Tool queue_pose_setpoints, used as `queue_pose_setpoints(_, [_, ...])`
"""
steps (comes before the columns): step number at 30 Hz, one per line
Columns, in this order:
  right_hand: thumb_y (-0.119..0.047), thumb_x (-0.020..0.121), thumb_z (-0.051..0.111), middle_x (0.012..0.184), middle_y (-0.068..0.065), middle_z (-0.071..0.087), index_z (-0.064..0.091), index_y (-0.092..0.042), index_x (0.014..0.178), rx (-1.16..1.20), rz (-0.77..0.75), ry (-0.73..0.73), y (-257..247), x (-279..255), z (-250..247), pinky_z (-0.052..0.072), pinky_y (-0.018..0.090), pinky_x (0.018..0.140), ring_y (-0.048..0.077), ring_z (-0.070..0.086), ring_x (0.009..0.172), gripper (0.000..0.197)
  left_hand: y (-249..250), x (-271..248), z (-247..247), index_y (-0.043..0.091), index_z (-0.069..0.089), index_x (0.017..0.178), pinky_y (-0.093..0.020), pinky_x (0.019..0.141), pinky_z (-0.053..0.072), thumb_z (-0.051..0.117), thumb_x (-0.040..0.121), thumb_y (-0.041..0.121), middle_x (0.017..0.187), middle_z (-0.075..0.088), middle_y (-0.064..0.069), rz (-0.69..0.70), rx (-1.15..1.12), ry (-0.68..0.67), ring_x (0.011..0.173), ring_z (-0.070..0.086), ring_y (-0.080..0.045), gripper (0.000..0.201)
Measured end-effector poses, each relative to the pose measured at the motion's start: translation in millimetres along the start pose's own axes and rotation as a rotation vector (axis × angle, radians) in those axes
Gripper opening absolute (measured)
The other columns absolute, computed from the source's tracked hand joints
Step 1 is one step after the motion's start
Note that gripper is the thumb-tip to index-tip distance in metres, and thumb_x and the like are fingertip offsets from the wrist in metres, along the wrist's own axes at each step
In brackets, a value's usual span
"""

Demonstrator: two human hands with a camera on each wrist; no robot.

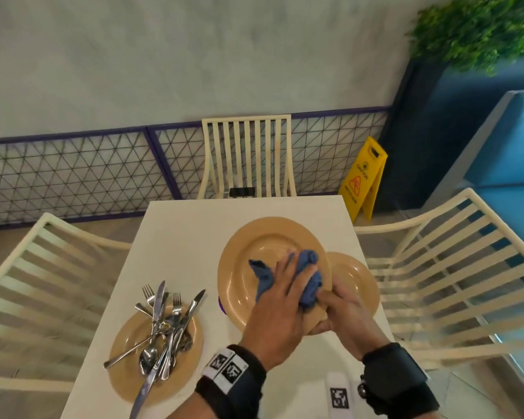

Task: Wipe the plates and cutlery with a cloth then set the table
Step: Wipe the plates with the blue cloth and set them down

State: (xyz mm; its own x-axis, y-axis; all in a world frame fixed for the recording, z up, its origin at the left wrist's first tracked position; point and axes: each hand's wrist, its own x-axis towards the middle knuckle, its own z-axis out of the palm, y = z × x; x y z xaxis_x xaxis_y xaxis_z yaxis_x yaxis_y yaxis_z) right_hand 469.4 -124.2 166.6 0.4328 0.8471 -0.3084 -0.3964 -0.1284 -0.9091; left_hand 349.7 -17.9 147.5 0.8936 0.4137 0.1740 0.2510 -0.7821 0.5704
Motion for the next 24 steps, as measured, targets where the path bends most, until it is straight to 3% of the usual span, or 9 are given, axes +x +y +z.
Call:
queue_pose_setpoints(3, [-0.012, 0.103, 0.045, 0.125, 0.008, 0.067, 0.054, -0.032, 0.136, 0.018, -0.012, 0.016, -8, -12, -11, 0.057, 0.063, 0.074, 0.033, 0.068, 0.108, 0.039, -48, -38, -6, 0.037, 0.021, 0.152, -0.037, 0.124, 0.011, 0.04, 0.095, 0.022, 0.166, -0.006, 0.018, 0.131, 0.137, -0.031, 0.155, -0.006, -0.013, 0.061])
queue_pose_setpoints(5, [-0.015, 0.103, 0.047, 0.125, 0.008, 0.065, 0.059, -0.041, 0.131, -0.032, -0.007, 0.003, -1, -23, -6, 0.058, 0.062, 0.072, 0.037, 0.065, 0.11, 0.04, -95, -49, -18, 0.038, 0.017, 0.152, -0.046, 0.121, 0.014, 0.036, 0.095, 0.024, 0.164, -0.009, 0.022, 0.058, 0.2, 0.013, 0.155, 0.003, -0.019, 0.063])
queue_pose_setpoints(7, [-0.016, 0.104, 0.047, 0.119, 0.003, 0.067, 0.062, -0.048, 0.124, -0.085, 0.015, -0.029, 12, -30, 16, 0.058, 0.063, 0.073, 0.036, 0.066, 0.108, 0.041, -118, -40, -34, 0.041, 0.008, 0.155, -0.049, 0.122, 0.018, 0.035, 0.096, 0.023, 0.163, -0.011, 0.022, -0.089, 0.13, 0.067, 0.155, 0.0, -0.017, 0.067])
queue_pose_setpoints(10, [-0.019, 0.105, 0.045, 0.121, -0.002, 0.068, 0.056, -0.046, 0.131, -0.147, 0.011, -0.04, 23, -23, 51, 0.059, 0.059, 0.075, 0.029, 0.067, 0.107, 0.038, -84, -13, -44, 0.038, 0.007, 0.157, -0.047, 0.125, 0.013, 0.04, 0.099, 0.016, 0.166, -0.015, 0.014, -0.132, -0.057, 0.093, 0.153, -0.013, -0.012, 0.07])
queue_pose_setpoints(13, [-0.023, 0.104, 0.045, 0.124, 0.004, 0.069, 0.052, -0.032, 0.138, -0.14, -0.057, 0.041, 14, -15, 56, 0.057, 0.064, 0.077, 0.033, 0.068, 0.11, 0.036, -39, -25, -34, 0.022, 0.005, 0.16, -0.05, 0.124, 0.011, 0.043, 0.098, 0.018, 0.167, -0.015, 0.003, 0.067, 0.06, -0.012, 0.154, -0.014, -0.022, 0.073])
queue_pose_setpoints(18, [-0.027, 0.104, 0.044, 0.118, 0.004, 0.07, 0.055, -0.039, 0.133, -0.121, -0.063, 0.116, 11, -33, 40, 0.055, 0.069, 0.071, 0.034, 0.07, 0.103, 0.033, -85, -75, -29, 0.038, 0.012, 0.158, -0.072, 0.106, 0.029, 0.045, 0.089, 0.038, 0.166, 0.02, 0.001, 0.134, 0.397, -0.134, 0.149, 0.023, -0.034, 0.076])
queue_pose_setpoints(20, [-0.027, 0.105, 0.045, 0.12, 0.007, 0.069, 0.057, -0.042, 0.131, -0.077, -0.008, 0.154, 29, -40, 45, 0.053, 0.072, 0.072, 0.038, 0.068, 0.104, 0.033, -109, -78, -41, 0.044, 0.016, 0.155, -0.066, 0.103, 0.036, 0.048, 0.09, 0.032, 0.162, 0.027, 0.004, -0.015, 0.391, -0.184, 0.145, 0.033, -0.034, 0.074])
queue_pose_setpoints(22, [-0.027, 0.105, 0.046, 0.12, 0.01, 0.068, 0.057, -0.042, 0.131, -0.033, 0.071, 0.193, 49, -43, 56, 0.052, 0.073, 0.073, 0.04, 0.067, 0.105, 0.033, -125, -72, -56, 0.048, 0.019, 0.151, -0.049, 0.101, 0.046, 0.055, 0.089, 0.025, 0.161, 0.025, 0.008, -0.147, 0.318, -0.244, 0.134, 0.045, -0.029, 0.075])
queue_pose_setpoints(24, [-0.028, 0.105, 0.046, 0.12, 0.01, 0.068, 0.056, -0.044, 0.132, -0.02, 0.114, 0.218, 67, -44, 66, 0.054, 0.071, 0.074, 0.04, 0.067, 0.105, 0.033, -126, -64, -71, 0.046, 0.03, 0.146, -0.038, 0.089, 0.05, 0.053, 0.091, 0.024, 0.156, 0.029, 0.011, -0.177, 0.278, -0.245, 0.123, 0.05, -0.023, 0.064])
